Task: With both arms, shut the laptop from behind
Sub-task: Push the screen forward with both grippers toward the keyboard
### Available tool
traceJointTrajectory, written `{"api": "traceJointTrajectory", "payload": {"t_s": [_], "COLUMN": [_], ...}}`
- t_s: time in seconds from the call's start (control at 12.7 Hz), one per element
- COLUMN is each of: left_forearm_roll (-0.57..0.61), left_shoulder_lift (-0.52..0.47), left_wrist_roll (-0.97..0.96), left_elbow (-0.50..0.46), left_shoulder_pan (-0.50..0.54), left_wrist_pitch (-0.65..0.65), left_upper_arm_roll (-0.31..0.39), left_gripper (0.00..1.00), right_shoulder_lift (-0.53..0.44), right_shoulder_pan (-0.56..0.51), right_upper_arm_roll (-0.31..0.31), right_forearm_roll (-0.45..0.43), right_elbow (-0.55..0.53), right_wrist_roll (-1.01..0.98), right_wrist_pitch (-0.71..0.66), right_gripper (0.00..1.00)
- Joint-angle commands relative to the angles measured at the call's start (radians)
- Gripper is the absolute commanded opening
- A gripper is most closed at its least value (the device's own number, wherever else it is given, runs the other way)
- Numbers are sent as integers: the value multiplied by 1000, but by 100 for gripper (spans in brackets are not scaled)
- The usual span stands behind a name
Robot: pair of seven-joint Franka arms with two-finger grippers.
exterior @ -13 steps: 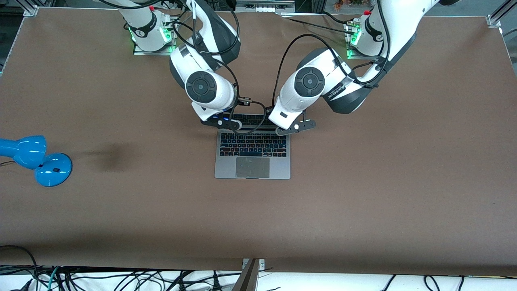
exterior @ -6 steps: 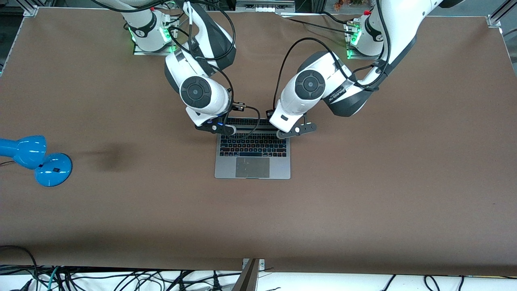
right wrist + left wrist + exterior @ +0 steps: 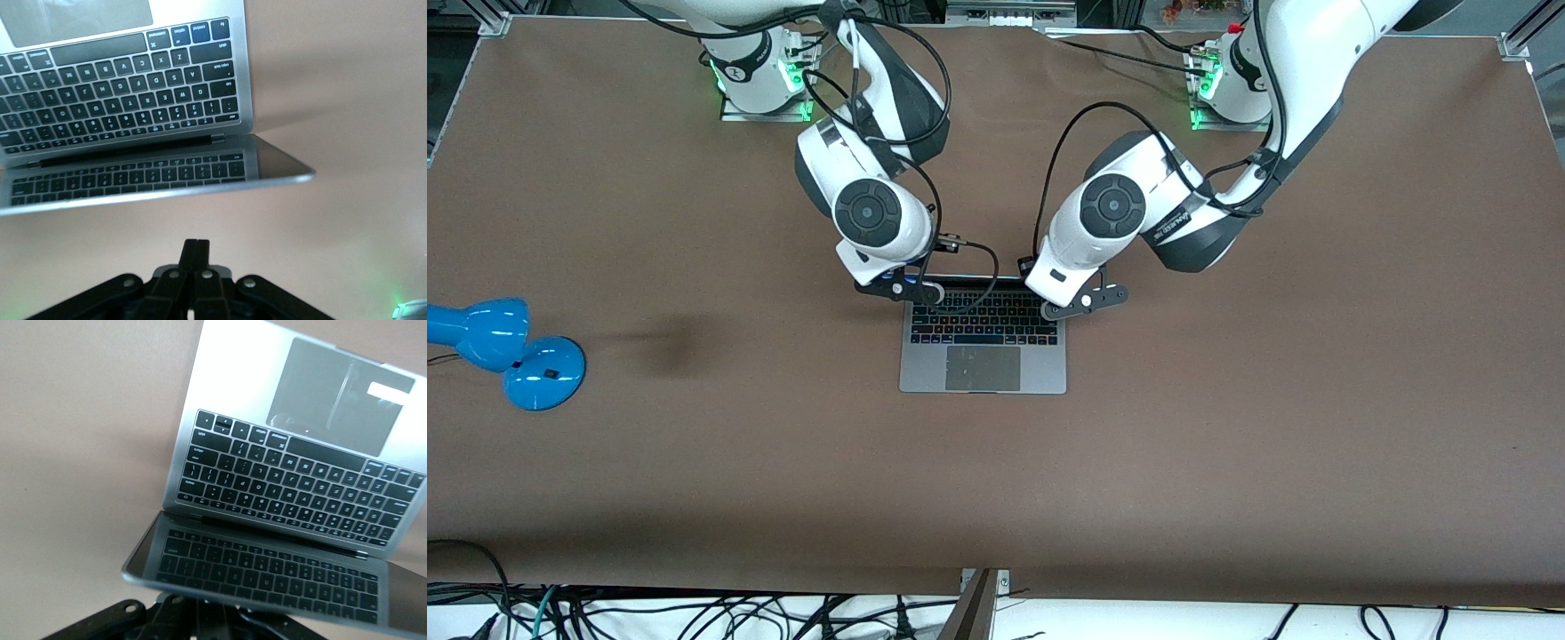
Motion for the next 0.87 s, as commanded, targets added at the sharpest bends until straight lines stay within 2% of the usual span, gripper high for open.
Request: {"api": "traceJointTrajectory", "payload": {"t_s": [0.0,0.39,0.63,0.79], "left_forearm_roll": [32,34,28,26], "left_shoulder_lift": [28,56,62,70], "left_wrist_roll": [-18,-18,-16,-16], "left_elbow": [48,92,120,129], "left_shoulder_pan": [-45,-56,-108,-118], "left_wrist_pitch": [-7,-9,-9,-9], "left_upper_arm_roll": [37,52,113,127], "left_gripper": [0,0,0,0], "right_shoulder_lift": [9,9,29,52], "right_shoulder_pan": [-25,-37,-50,-51], "right_upper_arm_roll": [8,7,7,7], "right_forearm_roll": [-12,-18,-18,-25], "right_elbow": [38,59,64,64], "right_wrist_roll": [-20,-50,-64,-72], "right_wrist_pitch": [-6,0,35,64], "right_gripper": [0,0,0,0]}}
